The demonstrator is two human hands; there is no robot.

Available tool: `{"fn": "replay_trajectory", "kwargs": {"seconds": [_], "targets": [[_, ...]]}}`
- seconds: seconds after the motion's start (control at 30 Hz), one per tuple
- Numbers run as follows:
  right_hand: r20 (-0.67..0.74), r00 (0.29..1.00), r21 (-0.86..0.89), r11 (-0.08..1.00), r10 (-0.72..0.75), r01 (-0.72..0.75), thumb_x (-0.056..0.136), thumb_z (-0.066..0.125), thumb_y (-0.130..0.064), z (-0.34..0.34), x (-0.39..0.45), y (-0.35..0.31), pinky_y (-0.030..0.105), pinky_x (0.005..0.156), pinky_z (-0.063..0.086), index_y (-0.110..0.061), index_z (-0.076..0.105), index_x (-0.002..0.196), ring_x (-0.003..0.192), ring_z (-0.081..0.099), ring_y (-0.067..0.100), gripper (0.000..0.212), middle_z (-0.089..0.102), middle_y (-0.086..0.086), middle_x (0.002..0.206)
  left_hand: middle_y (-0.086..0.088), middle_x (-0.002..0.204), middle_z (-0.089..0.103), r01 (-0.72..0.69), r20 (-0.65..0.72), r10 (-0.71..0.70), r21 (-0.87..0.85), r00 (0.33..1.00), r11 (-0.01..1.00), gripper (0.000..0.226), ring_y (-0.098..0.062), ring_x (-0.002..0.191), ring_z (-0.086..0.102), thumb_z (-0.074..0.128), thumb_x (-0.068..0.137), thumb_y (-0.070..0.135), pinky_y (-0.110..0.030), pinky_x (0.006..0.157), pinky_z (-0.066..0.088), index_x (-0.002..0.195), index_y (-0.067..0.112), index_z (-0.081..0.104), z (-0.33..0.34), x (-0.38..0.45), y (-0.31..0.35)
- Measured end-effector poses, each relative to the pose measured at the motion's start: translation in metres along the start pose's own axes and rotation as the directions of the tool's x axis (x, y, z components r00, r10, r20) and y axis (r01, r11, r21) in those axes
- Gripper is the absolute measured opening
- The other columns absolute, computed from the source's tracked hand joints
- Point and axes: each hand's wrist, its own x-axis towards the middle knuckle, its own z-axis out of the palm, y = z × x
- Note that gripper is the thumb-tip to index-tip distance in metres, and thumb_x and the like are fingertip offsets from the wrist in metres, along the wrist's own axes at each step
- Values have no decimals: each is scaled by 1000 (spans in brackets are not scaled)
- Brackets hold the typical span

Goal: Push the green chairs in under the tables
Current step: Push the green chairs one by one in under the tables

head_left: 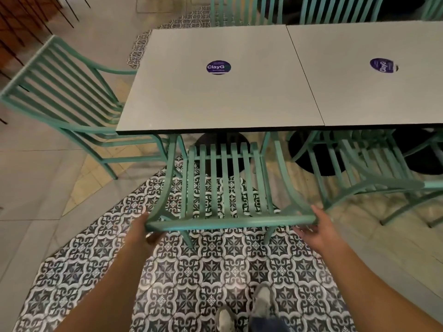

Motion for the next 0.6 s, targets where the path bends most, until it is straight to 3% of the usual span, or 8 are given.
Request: {"fn": "replay_trajectory", "kwargs": {"seconds": [0.07, 0.17, 0.23, 0.37, 0.5, 0.6], "targets": [[6, 999, 82, 996, 46, -46, 92, 59, -16, 9, 4, -2, 50, 78, 54, -6, 50, 110, 104, 59, 30, 23, 56, 15, 119, -16, 99, 62, 4, -35, -4, 8, 999, 1000, 18, -27, 91, 65, 60, 92, 21, -40, 67, 60, 98, 5, 54, 1, 5, 1], [-28, 995, 67, 993, 100, -98, 91, 52, -7, 18, 15, -5, 49, 94, 49, -3, 47, 95, 113, 56, 30, 7, 53, 15, 130, -16, 99, 63, 30, -79, -29, 15, 996, 999, 17, -26, 88, 65, 59, 93, 21, -38, 70, 55, 97, 5, 54, 3, 10, 5], [-38, 992, 45, 992, 120, -119, 91, 52, -6, 21, 19, -8, 49, 94, 49, -2, 47, 91, 113, 55, 31, 6, 51, 17, 130, -16, 99, 62, 31, -90, -29, 19, 996, 999, 17, -25, 85, 65, 59, 93, 20, -38, 65, 54, 96, 4, 54, 8, 13, 9], [-39, 992, 8, 993, 121, -121, 91, 54, -7, 37, 30, -27, 46, 79, 53, -1, 49, 96, 95, 56, 33, 9, 50, 20, 123, -16, 98, 61, 33, -81, -35, -19, 996, 999, 16, -25, 85, 64, 59, 93, 18, -38, 65, 52, 94, 4, 51, 32, 14, 20], [-2, 995, -42, 995, 95, -95, 91, 53, -6, 57, 43, -42, 45, 88, 52, -2, 50, 96, 103, 56, 33, 6, 51, 21, 121, -18, 96, 58, 31, -90, -37, -67, 995, 997, 18, -28, 94, 62, 58, 94, 18, -39, 82, 53, 89, 3, 48, 58, 16, 32], [1, 995, -20, 995, 99, -99, 91, 54, -6, 69, 48, -50, 49, 96, 49, -3, 51, 105, 110, 56, 35, 14, 52, 22, 120, -20, 103, 58, 19, -111, -24, -42, 994, 999, 18, -28, 101, 61, 58, 92, 16, -39, 83, 53, 92, 1, 47, 72, 24, 44]]}}
